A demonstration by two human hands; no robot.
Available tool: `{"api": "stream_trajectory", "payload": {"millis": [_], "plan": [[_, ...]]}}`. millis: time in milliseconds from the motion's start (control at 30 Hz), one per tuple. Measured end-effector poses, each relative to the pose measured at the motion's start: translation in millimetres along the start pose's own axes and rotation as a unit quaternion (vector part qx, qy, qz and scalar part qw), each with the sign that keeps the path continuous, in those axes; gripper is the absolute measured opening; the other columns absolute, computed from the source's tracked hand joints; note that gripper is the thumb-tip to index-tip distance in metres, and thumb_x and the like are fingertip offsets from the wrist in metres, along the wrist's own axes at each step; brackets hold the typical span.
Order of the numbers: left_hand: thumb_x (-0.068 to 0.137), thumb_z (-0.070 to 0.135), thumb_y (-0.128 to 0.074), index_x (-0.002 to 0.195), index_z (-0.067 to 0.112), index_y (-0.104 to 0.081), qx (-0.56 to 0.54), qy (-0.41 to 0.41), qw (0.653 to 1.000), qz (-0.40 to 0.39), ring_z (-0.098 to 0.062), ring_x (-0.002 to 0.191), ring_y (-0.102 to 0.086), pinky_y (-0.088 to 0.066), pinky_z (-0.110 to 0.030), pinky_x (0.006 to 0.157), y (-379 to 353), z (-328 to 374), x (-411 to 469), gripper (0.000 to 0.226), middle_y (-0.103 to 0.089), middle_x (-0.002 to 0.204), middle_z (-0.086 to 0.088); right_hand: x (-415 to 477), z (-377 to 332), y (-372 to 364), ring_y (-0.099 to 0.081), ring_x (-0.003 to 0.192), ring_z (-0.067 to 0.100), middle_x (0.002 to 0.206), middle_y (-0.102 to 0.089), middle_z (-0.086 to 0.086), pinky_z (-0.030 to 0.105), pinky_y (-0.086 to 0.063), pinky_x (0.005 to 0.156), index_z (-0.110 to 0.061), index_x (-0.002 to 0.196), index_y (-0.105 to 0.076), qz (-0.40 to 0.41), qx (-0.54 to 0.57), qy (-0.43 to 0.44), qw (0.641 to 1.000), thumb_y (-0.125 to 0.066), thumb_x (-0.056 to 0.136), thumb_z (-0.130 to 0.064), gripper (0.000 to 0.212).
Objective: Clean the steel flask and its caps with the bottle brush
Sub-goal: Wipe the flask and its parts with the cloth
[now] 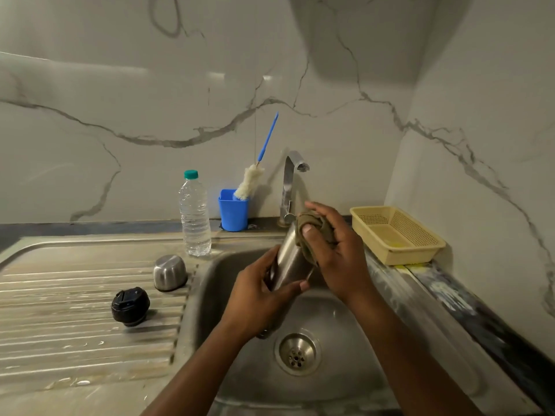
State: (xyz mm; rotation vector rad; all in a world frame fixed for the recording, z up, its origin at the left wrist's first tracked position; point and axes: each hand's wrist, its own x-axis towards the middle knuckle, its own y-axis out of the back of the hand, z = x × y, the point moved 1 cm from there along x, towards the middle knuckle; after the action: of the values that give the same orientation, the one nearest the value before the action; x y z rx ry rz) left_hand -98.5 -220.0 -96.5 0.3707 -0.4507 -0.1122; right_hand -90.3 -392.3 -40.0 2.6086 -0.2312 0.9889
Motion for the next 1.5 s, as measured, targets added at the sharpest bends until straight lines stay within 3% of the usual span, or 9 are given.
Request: {"api": "stream_trajectory", "payload": {"millis": [133, 267, 400, 700, 833, 967, 1100, 1267, 1500], "plan": [[0.082, 0.047, -0.084, 0.144, 0.051, -0.043, 0.044, -0.020, 0.999, 0.011, 0.010, 0.112, -0.062, -0.052, -0.008, 0.086, 2.0, 0.5, -2.0, 0.075, -0.063, 0.123, 0.027, 1.6, 1.7, -2.1, -0.070, 0.096, 0.008, 0.102, -0.073, -0.014, 0.041, -0.060, 0.082, -0.027, 0.117, -0.069, 0.013, -0.018, -0.033, 0.999, -0.058, 0.102, -0.036, 0.021], [0.082, 0.045, -0.085, 0.141, 0.039, -0.057, 0.027, -0.031, 0.999, 0.032, 0.007, 0.108, -0.067, -0.055, -0.012, 0.086, 5.5, 2.0, -2.4, 0.066, -0.072, 0.119, 0.021, -6.4, -3.5, -3.7, -0.060, 0.129, 0.002, 0.137, -0.066, -0.011, 0.036, -0.053, 0.106, -0.023, 0.136, -0.066, -0.065, -0.087, 0.082, 0.991, -0.070, 0.097, -0.026, 0.040], [0.084, 0.040, -0.084, 0.136, 0.030, -0.065, 0.012, -0.042, 0.998, 0.039, 0.003, 0.106, -0.070, -0.056, -0.014, 0.086, 7.5, 2.1, -1.4, 0.056, -0.075, 0.116, 0.020, -9.1, -3.2, -7.4, -0.047, 0.145, 0.010, 0.144, -0.063, -0.006, 0.035, -0.040, 0.119, -0.013, 0.126, -0.073, -0.096, -0.132, 0.208, 0.965, -0.081, 0.085, -0.011, 0.042], [0.083, 0.036, -0.087, 0.140, 0.047, -0.051, -0.025, -0.016, 0.999, 0.021, 0.003, 0.114, -0.066, -0.057, -0.017, 0.091, 2.0, 1.9, -2.6, 0.068, -0.069, 0.126, 0.020, -10.3, 7.3, -16.5, -0.066, 0.119, 0.006, 0.122, -0.072, -0.015, 0.028, -0.055, 0.098, -0.027, 0.131, -0.066, 0.054, 0.042, -0.007, 0.998, -0.051, 0.106, -0.039, 0.032], [0.088, 0.027, -0.083, 0.141, 0.033, -0.059, -0.142, 0.023, 0.989, 0.013, -0.007, 0.117, -0.071, -0.060, -0.032, 0.097, 3.0, 7.5, -1.6, 0.058, -0.074, 0.127, 0.011, -12.5, 7.0, -23.2, -0.067, 0.118, 0.004, 0.122, -0.073, -0.015, 0.023, -0.054, 0.095, -0.029, 0.134, -0.062, 0.054, 0.161, -0.089, 0.981, -0.045, 0.109, -0.039, 0.032], [0.094, 0.020, -0.074, 0.137, 0.017, -0.064, -0.263, 0.041, 0.963, 0.040, -0.024, 0.117, -0.073, -0.060, -0.044, 0.098, 7.9, 13.5, 0.3, 0.044, -0.077, 0.123, -0.006, -19.5, -2.1, -30.0, -0.069, 0.110, -0.002, 0.113, -0.074, -0.023, 0.011, -0.052, 0.086, -0.032, 0.128, -0.061, -0.032, 0.180, -0.087, 0.979, -0.044, 0.110, -0.019, 0.028], [0.094, 0.017, -0.070, 0.133, 0.011, -0.066, -0.371, 0.093, 0.919, 0.098, -0.034, 0.112, -0.074, -0.064, -0.047, 0.091, 15.4, 7.9, 1.4, 0.039, -0.077, 0.118, -0.015, -20.5, 8.1, -27.6, -0.073, 0.102, 0.012, 0.109, -0.077, -0.005, 0.030, -0.059, 0.086, -0.024, 0.126, -0.070, -0.094, 0.111, -0.059, 0.988, -0.058, 0.106, -0.018, 0.024], [0.091, 0.025, -0.071, 0.137, 0.011, -0.064, -0.433, 0.120, 0.884, 0.129, -0.037, 0.112, -0.074, -0.059, -0.055, 0.094, 31.4, 1.8, 7.8, 0.049, -0.074, 0.125, -0.022, -22.3, 19.6, -14.9, -0.066, 0.069, 0.012, 0.079, -0.075, 0.002, 0.029, -0.052, 0.066, -0.021, 0.103, -0.082, -0.145, 0.074, -0.068, 0.984, -0.068, 0.094, 0.000, 0.027], [0.092, 0.026, -0.070, 0.135, 0.011, -0.065, -0.389, 0.111, 0.912, 0.062, -0.035, 0.106, -0.076, -0.062, -0.049, 0.086, 12.9, 6.1, 1.8, 0.047, -0.076, 0.118, -0.018, -26.2, -0.1, -26.9, -0.068, 0.117, 0.005, 0.125, -0.072, -0.013, 0.020, -0.054, 0.092, -0.030, 0.139, -0.062, -0.101, 0.151, -0.090, 0.979, -0.052, 0.106, -0.007, 0.041]]}}
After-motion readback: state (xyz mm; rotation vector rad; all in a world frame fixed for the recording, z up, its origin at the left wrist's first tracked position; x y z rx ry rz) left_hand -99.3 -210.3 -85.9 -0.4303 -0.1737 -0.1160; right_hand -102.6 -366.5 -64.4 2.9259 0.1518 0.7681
